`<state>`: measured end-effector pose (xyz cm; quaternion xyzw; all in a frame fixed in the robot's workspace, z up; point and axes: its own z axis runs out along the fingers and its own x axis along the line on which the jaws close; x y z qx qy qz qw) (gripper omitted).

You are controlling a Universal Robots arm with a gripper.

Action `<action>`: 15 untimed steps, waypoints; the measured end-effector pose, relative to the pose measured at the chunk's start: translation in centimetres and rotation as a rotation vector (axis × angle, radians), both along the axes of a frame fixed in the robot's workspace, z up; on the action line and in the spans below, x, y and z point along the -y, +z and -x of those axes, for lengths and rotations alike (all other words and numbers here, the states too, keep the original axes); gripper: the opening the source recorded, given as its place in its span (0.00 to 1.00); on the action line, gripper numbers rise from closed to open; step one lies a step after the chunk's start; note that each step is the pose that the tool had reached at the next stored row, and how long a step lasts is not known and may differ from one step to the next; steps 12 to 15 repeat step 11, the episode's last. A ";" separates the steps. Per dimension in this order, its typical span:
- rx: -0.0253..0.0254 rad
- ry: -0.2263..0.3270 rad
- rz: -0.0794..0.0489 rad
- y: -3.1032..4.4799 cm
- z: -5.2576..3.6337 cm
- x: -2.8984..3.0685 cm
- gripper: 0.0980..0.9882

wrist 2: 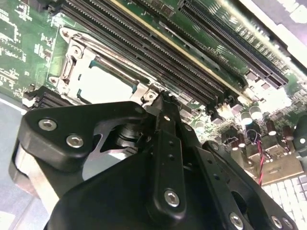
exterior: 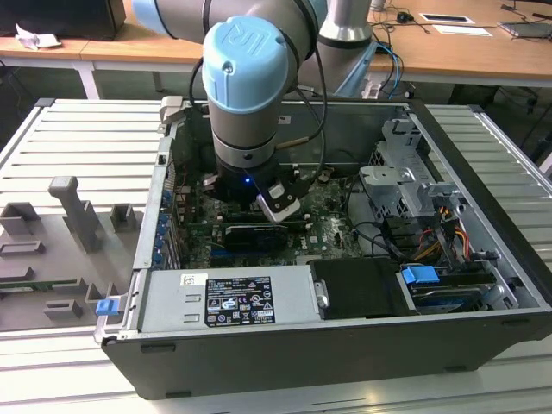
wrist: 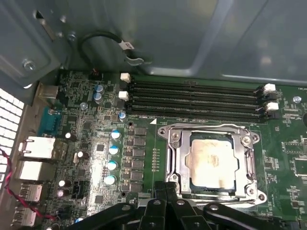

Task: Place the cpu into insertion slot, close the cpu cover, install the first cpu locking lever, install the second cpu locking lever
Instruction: 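Install the second cpu locking lever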

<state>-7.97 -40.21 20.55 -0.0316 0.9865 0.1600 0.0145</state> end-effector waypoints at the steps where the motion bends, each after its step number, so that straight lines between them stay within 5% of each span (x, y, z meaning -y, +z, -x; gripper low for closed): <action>1: 0.0000 0.000 0.000 0.11 0.00 0.00 0.00; 9: -0.0001 0.000 0.002 1.19 0.00 0.00 0.00; 15: 0.0001 0.000 0.002 1.21 0.00 -0.01 0.00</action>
